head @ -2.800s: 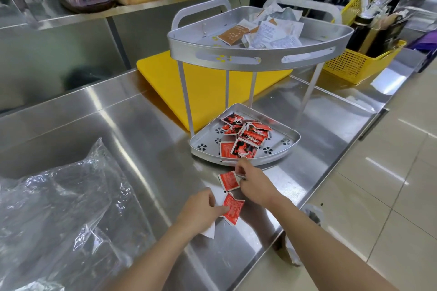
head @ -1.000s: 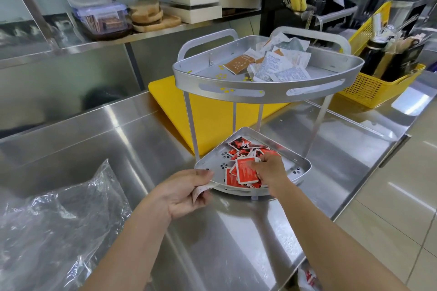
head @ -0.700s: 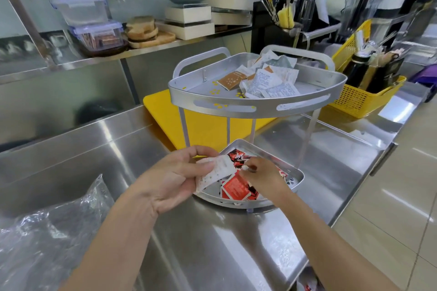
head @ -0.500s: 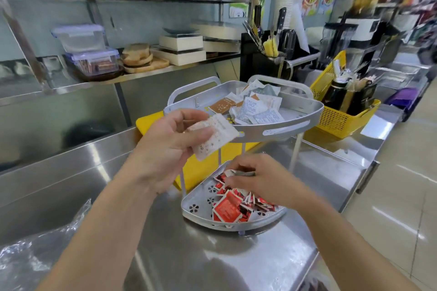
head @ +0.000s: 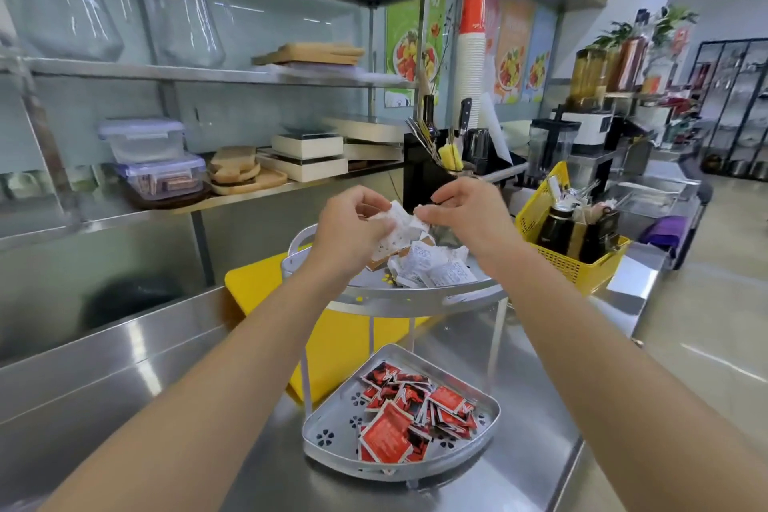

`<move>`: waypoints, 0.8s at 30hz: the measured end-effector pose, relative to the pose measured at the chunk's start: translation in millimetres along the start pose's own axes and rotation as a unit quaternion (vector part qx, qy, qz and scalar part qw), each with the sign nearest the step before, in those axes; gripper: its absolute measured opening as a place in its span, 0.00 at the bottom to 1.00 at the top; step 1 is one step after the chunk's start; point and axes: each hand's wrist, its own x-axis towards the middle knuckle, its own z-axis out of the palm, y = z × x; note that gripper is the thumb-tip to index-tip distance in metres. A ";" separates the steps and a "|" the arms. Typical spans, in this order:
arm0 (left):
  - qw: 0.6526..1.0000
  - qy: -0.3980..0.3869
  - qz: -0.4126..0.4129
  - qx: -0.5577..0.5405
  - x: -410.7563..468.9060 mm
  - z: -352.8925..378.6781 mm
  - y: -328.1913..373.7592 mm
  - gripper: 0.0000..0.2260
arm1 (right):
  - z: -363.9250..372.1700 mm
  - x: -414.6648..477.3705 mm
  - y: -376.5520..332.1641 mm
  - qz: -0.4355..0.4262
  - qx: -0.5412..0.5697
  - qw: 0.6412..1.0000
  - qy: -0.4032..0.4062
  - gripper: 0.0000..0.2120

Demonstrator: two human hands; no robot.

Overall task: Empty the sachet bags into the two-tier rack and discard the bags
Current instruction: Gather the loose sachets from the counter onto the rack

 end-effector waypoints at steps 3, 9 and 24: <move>0.993 -0.043 -0.002 0.110 3.8 5.0 -12.5 0.04 | 12.2 12.0 20.3 0.014 -0.056 0.998 0.000 0.14; 0.934 -0.127 -0.008 0.335 3.0 -1.6 -17.2 0.12 | 22.3 16.3 36.9 0.008 -0.215 0.974 -0.064 0.11; 0.911 0.115 0.041 0.395 -113.9 -168.2 -59.0 0.23 | 161.1 -83.4 5.4 -0.278 -0.120 0.946 -0.112 0.19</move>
